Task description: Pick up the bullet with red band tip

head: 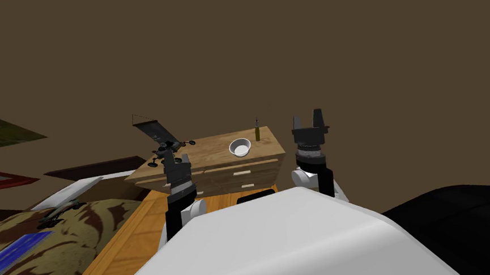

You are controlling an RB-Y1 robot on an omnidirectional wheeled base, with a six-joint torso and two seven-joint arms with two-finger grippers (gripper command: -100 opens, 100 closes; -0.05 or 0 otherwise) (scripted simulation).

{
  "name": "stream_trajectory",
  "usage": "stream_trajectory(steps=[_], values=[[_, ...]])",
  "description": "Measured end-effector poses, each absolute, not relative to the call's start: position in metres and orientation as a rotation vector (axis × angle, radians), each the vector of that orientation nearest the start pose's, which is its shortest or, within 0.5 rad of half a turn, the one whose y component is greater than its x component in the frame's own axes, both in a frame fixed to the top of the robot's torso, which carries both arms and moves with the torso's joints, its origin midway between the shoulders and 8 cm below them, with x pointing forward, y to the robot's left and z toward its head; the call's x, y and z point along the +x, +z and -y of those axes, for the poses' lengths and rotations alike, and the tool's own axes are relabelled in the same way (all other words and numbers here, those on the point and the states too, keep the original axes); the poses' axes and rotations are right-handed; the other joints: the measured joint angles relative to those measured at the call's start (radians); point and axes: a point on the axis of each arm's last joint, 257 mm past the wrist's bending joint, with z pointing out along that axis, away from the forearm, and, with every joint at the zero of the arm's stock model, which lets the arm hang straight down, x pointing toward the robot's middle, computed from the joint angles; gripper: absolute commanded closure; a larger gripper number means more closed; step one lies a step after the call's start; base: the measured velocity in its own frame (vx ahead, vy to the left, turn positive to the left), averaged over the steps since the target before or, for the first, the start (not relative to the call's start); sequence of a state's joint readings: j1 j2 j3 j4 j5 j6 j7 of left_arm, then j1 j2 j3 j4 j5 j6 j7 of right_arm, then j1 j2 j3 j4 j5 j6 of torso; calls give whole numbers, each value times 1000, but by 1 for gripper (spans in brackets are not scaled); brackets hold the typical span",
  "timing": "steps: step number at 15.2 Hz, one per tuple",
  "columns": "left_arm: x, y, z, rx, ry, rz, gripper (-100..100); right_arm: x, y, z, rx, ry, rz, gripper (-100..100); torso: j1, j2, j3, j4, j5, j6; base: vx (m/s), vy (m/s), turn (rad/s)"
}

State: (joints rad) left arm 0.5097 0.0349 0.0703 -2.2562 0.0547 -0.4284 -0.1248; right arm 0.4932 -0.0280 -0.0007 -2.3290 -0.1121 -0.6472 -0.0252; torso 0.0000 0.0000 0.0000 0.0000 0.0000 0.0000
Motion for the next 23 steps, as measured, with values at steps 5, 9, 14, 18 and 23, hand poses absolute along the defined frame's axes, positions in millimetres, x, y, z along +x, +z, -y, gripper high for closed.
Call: stream_trajectory(steps=[5, 9, 14, 18, 23], values=[[353, -1, -312, -690, -1124, -706, 0, 332, 56, 272, 493, 1354, -568, -100, 5, -1, -1, 0, 1, 0, 9, 73, -4], [353, -1, -312, -690, -1124, -706, 0, 360, 38, 271, 465, 1240, -680, -100, 6, -2, -1, 0, 1, 0, 15, 84, -6], [353, -1, -312, -690, -1124, -706, 0, 398, 16, 275, 437, 1083, -795, -100, 7, -2, -1, -1, 2, 0, 17, 85, -6], [353, -1, -312, -690, -1124, -706, 0, 420, 2, 287, 422, 968, -867, -100, 5, -1, -1, 0, 1, 0, 11, 73, -5], [353, -1, -312, -690, -1124, -706, 0, 452, -17, 295, 406, 820, -952, -100, 6, -2, -1, 0, 1, 0, 10, 74, -5]])
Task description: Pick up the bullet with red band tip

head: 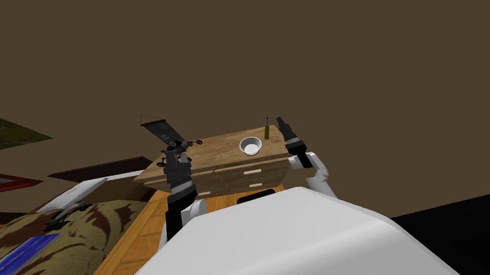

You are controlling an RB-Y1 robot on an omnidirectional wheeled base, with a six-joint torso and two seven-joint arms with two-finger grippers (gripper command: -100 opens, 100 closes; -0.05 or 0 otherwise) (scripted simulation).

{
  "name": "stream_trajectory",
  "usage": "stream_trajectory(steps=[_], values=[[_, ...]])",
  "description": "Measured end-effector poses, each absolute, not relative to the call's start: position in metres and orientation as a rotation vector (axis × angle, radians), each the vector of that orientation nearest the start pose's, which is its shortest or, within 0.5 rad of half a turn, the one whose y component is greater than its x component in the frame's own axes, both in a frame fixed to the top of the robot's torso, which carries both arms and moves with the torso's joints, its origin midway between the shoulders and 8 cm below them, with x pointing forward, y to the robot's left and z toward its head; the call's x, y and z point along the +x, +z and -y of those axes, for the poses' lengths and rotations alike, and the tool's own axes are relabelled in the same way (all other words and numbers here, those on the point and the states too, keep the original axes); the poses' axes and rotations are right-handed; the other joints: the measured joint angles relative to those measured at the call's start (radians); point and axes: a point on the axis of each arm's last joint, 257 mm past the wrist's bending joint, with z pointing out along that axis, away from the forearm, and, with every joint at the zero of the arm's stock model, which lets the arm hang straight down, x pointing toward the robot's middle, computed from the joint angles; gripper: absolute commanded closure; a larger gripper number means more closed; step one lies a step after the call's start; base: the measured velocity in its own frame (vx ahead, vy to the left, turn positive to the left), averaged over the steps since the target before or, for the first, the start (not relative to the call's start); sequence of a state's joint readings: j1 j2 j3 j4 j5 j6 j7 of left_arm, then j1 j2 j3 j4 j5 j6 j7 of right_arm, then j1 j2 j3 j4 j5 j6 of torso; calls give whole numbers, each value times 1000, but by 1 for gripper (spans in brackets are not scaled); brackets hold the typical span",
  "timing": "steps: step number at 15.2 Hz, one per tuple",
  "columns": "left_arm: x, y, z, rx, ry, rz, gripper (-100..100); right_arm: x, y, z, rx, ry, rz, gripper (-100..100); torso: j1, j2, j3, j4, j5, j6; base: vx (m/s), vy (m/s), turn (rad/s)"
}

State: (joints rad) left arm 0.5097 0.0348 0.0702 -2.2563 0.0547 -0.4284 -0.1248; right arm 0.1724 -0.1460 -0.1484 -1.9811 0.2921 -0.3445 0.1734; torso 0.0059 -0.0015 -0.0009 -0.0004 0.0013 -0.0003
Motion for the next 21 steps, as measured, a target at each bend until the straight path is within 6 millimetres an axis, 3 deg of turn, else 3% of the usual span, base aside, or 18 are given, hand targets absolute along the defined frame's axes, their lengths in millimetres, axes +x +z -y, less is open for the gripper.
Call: stream_trajectory(steps=[21], values=[[353, -1, -312, -690, -1124, -706, 0, 560, -110, 391, 411, 166, -1285, -100, 0, 0, 0, 0, 0, 0, 13, 80, -4]])
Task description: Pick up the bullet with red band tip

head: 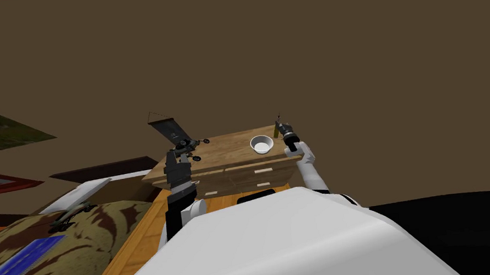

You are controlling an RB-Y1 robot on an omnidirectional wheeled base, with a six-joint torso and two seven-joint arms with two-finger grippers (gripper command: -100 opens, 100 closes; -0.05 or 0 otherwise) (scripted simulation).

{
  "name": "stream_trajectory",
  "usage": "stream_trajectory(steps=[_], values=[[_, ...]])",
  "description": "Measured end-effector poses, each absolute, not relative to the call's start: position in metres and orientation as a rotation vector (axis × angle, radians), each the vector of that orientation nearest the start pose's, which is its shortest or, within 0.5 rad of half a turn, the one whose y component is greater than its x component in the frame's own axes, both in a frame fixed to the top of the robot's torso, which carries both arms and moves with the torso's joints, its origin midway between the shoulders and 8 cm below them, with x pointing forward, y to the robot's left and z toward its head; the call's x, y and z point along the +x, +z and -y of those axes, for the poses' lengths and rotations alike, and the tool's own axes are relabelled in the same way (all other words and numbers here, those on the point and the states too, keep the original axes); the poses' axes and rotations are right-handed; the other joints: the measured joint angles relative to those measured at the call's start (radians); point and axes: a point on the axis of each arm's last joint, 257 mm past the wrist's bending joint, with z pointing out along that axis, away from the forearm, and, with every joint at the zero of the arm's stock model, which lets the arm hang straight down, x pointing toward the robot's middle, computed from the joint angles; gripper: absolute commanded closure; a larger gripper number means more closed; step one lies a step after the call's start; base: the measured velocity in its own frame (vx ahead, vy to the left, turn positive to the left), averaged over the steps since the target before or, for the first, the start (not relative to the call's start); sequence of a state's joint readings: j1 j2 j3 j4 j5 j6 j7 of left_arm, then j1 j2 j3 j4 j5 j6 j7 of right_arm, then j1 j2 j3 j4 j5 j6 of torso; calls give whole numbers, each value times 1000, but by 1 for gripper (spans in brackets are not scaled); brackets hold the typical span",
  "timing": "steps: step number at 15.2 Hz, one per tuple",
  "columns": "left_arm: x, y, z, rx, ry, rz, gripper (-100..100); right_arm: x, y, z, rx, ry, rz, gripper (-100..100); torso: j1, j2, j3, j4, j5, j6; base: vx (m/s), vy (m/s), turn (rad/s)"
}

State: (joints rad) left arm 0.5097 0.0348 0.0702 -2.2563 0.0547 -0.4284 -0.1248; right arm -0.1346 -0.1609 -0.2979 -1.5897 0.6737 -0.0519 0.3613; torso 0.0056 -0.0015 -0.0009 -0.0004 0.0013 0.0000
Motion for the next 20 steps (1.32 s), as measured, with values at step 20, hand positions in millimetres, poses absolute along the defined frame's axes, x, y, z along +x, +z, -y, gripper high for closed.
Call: stream_trajectory(steps=[20], values=[[353, -1, -312, -690, -1124, -706, 0, 602, -172, 474, 421, -333, -1540, -100, -2, 1, 0, 0, 0, 0, 7, 64, -4]])
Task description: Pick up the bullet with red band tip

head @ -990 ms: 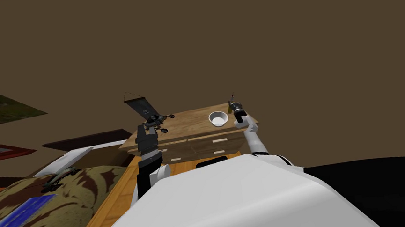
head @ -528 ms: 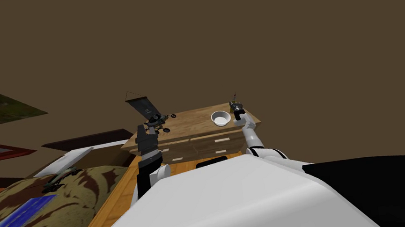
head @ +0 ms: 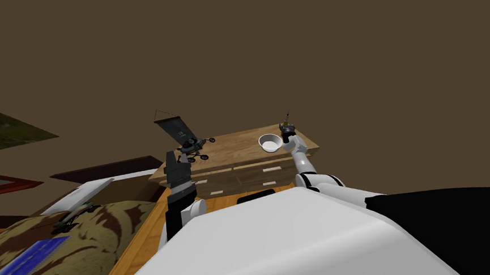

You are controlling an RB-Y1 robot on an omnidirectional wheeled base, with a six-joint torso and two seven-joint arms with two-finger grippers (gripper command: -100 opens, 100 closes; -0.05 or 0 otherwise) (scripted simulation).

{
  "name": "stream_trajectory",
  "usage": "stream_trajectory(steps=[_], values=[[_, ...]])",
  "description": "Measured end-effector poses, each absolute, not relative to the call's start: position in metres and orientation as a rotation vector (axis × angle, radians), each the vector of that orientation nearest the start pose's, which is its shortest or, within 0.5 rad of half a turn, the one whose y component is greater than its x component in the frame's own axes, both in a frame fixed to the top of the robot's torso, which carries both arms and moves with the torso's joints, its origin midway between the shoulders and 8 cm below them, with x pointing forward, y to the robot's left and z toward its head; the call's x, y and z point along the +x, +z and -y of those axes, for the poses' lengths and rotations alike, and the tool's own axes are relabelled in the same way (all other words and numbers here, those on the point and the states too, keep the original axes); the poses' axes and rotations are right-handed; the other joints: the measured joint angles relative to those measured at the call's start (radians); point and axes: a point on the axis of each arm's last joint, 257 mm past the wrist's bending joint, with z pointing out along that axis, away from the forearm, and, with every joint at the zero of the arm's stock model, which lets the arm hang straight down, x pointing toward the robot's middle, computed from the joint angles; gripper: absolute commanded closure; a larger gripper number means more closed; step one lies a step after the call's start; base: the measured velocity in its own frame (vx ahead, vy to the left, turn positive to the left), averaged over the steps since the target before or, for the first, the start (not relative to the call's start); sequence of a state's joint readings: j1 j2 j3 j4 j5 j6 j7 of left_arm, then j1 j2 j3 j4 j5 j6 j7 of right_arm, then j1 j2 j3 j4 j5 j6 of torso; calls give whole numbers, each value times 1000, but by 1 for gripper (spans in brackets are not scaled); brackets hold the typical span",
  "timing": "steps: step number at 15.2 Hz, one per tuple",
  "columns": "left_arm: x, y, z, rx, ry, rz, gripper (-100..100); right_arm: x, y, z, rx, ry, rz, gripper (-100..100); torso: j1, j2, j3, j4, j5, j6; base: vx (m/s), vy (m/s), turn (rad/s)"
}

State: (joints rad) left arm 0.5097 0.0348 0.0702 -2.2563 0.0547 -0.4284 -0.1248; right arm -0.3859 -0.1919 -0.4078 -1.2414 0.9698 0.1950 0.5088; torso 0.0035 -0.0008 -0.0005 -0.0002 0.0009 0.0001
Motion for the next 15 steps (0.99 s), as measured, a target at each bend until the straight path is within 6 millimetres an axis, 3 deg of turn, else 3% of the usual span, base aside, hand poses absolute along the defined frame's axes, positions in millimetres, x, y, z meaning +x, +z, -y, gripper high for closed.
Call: stream_trajectory(steps=[6, 15], values=[[353, -1, -312, -690, -1124, -706, 0, 605, -178, 496, 413, -447, -1586, -100, 0, 0, 0, 0, 0, 0, 12, 48, -7], [353, -1, -312, -690, -1124, -706, 0, 621, -184, 517, 353, -413, -1623, -100, 0, -1, 0, 0, 0, 0, 19, 58, -25]])
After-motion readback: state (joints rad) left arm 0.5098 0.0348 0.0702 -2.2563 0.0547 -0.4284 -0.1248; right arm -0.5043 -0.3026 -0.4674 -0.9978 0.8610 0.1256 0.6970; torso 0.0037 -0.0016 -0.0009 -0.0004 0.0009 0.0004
